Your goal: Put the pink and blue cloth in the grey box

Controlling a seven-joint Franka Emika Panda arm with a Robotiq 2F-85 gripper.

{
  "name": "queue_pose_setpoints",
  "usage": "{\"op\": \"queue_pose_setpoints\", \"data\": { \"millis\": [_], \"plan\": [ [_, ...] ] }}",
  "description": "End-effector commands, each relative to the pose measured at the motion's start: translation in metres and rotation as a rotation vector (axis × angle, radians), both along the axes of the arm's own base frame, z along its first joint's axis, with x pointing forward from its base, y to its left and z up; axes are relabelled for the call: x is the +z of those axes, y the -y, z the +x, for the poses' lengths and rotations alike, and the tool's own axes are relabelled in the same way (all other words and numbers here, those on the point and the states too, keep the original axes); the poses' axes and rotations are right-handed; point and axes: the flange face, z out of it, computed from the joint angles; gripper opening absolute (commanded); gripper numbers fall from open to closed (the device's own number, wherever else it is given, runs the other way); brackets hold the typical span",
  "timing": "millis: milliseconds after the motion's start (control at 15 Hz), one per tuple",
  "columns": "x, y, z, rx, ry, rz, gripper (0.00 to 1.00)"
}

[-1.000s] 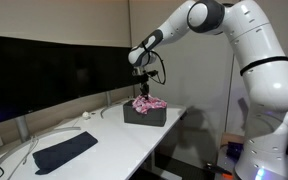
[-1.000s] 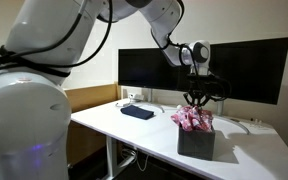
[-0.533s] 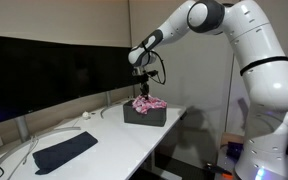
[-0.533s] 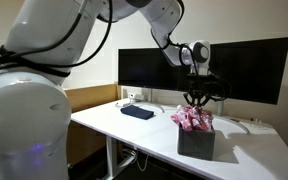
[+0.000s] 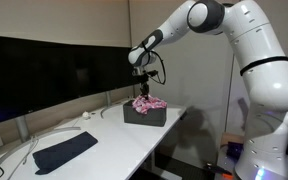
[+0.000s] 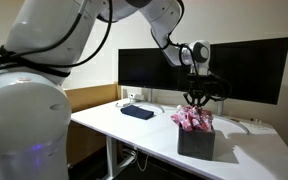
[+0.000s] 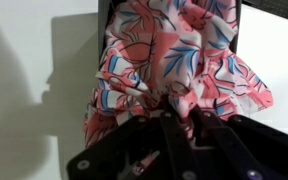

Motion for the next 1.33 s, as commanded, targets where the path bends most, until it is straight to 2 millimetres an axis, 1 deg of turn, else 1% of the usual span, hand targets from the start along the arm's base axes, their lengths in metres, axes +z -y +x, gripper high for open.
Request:
{"op": "queue_pose_setpoints", "data": {
  "millis": [0, 67, 267, 467, 600, 733, 867, 1000, 1133, 1267],
  "plan": [
    [0.001, 0.0, 0.0, 0.0, -0.001, 0.0, 0.16],
    [0.002, 0.001, 0.001, 0.0, 0.006, 0.003, 0.1],
    [-0.004, 0.01, 0.006, -0.003, 0.009, 0.01, 0.1],
    [-0.018, 0.028, 0.012, -0.034, 0.034, 0.016, 0.1],
    [-0.035, 0.041, 0.015, -0.065, 0.036, 0.037, 0.1],
    [-0.057, 0.048, 0.017, -0.08, 0.013, 0.049, 0.1],
    [-0.077, 0.049, 0.017, -0.076, -0.011, 0.047, 0.1],
    [-0.09, 0.044, 0.016, -0.063, -0.028, 0.043, 0.1],
    [-0.099, 0.039, 0.016, -0.049, -0.033, 0.04, 0.1],
    [-0.101, 0.036, 0.017, -0.042, -0.032, 0.037, 0.1]
  ]
}}
